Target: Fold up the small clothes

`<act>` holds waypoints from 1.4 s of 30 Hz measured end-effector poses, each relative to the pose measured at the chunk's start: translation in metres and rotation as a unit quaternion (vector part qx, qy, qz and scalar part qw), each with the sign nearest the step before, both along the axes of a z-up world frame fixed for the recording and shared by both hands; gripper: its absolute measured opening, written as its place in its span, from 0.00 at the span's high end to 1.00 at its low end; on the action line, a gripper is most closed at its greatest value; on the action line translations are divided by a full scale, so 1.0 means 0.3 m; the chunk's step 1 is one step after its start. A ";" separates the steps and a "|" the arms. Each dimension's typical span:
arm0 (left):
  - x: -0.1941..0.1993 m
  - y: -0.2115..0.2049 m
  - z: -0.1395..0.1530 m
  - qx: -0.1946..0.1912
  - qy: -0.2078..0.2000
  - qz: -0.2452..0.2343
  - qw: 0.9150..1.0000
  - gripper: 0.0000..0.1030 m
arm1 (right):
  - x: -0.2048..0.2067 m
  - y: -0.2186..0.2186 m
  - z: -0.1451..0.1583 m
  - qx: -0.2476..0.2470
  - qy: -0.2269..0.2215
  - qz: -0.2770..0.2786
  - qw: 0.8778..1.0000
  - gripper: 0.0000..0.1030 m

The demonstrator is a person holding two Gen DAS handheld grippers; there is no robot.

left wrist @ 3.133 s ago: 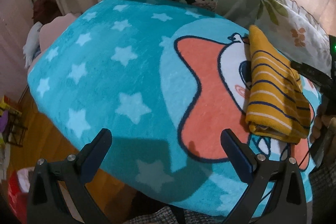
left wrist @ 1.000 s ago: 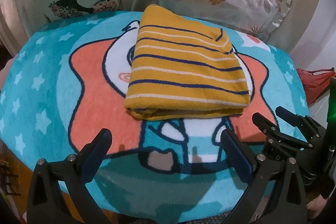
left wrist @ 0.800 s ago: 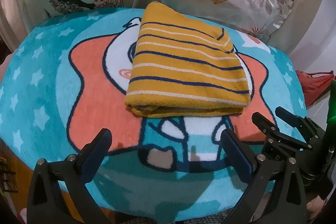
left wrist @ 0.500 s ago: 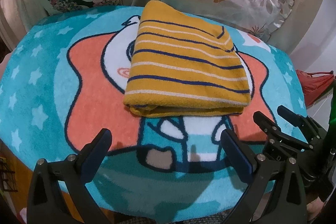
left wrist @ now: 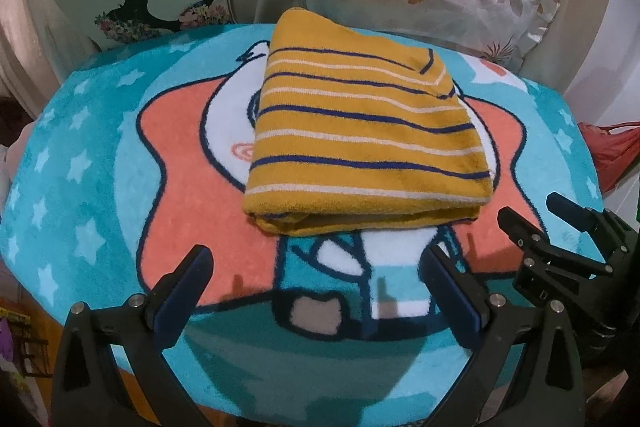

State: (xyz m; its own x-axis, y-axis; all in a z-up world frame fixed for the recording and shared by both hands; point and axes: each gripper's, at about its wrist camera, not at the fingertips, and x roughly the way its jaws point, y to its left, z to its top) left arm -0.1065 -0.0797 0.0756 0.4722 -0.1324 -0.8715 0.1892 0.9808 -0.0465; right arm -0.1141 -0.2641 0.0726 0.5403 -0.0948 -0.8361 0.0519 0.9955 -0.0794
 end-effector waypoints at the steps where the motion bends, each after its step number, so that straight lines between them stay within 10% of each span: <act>1: 0.002 0.002 -0.003 0.000 0.002 0.001 1.000 0.00 | 0.002 -0.001 -0.001 0.000 0.001 0.000 1.000 0.29; 42: 0.042 0.041 -0.065 0.000 0.037 0.016 0.999 0.00 | 0.067 0.038 -0.028 -0.011 0.009 0.007 1.000 0.28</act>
State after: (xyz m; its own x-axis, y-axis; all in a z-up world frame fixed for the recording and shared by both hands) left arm -0.0938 -0.0676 0.0561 0.4098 -0.1177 -0.9045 0.1529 0.9865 -0.0591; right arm -0.0942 -0.2526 0.0643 0.5260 -0.1056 -0.8439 0.0372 0.9942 -0.1012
